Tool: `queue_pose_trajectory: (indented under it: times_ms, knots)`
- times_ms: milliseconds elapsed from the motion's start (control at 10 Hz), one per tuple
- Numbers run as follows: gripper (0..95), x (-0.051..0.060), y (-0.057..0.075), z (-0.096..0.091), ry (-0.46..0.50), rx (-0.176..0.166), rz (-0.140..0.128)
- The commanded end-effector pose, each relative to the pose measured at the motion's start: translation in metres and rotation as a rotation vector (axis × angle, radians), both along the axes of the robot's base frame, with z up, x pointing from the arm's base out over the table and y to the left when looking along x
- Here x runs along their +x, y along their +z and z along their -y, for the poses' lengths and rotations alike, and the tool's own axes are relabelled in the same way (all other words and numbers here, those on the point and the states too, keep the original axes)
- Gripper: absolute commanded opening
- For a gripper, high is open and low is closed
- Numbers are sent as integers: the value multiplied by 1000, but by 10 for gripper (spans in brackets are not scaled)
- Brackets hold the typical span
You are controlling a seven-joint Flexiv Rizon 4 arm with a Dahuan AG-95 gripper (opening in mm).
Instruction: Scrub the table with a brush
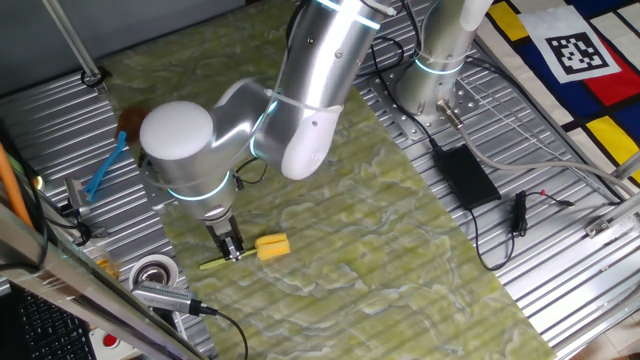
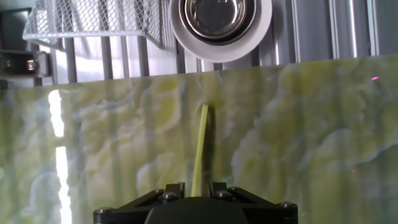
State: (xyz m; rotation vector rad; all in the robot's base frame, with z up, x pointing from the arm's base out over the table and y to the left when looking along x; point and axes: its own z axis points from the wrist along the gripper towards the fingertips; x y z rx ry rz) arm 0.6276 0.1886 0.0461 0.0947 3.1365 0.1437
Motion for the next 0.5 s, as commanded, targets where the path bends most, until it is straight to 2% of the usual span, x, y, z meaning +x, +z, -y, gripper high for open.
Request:
queue_pose_trajectory:
  times_ms: [100, 300, 500]
  knots:
    - [190, 0, 0, 1, 15, -5, -8]
    - [190, 0, 0, 1, 71, 7, -22]
    - [190, 0, 0, 1, 69, 19, -47]
